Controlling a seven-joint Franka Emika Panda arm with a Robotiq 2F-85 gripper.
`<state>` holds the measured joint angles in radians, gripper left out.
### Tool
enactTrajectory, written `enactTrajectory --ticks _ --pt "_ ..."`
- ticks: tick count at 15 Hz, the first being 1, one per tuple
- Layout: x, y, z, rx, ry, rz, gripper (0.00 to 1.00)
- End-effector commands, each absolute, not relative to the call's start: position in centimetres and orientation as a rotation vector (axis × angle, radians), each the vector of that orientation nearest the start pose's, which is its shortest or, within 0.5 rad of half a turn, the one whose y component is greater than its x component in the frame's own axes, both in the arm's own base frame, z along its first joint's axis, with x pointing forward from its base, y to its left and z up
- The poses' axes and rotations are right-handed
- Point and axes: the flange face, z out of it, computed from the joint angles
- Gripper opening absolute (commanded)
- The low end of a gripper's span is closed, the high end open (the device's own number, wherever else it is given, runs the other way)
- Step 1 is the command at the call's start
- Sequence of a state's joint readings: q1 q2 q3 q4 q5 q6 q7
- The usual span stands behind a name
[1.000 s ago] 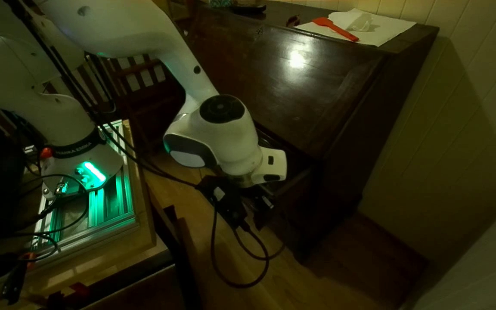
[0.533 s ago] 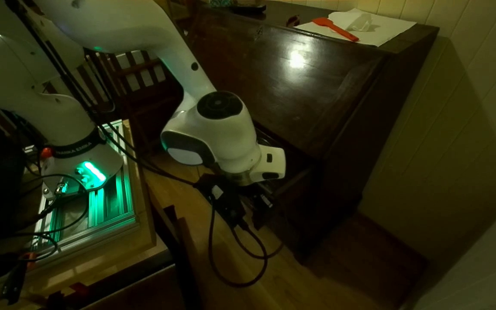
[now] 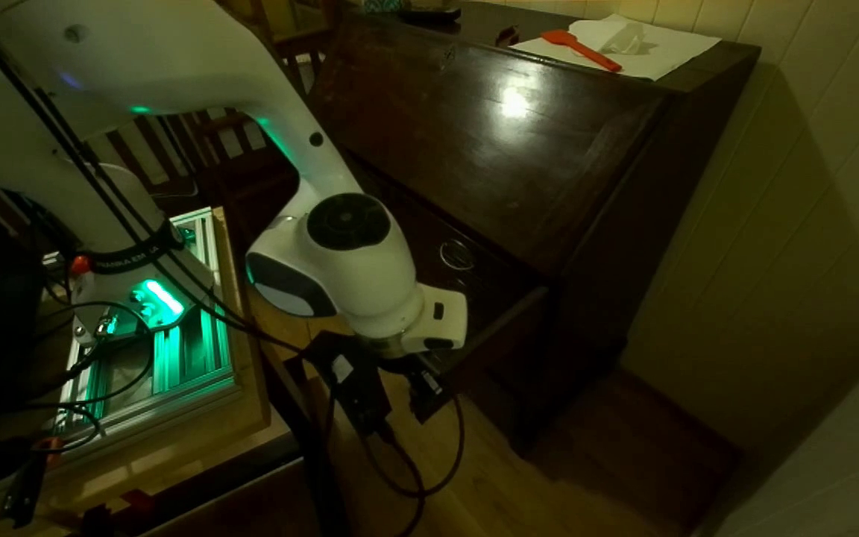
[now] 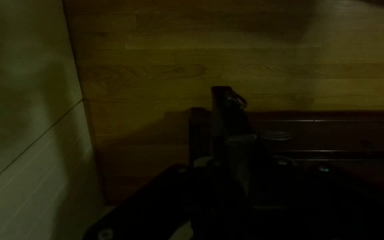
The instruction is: Push out the compartment on the far right side of the dresser
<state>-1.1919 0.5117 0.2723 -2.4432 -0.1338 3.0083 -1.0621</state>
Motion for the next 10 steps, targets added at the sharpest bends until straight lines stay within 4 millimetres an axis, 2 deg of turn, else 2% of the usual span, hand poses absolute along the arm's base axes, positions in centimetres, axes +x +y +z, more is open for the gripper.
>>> enactTrajectory --ticks 1,5,10 --pt "28.0 -36.5 11.1 -3.095 -0.364 -0.153 0.06" --pt "26.7 -36.8 10.8 -3.102 -0.351 -0.13 0.06" --pt "26.4 -36.7 10.9 -3.104 -0.351 -0.114 0.06"
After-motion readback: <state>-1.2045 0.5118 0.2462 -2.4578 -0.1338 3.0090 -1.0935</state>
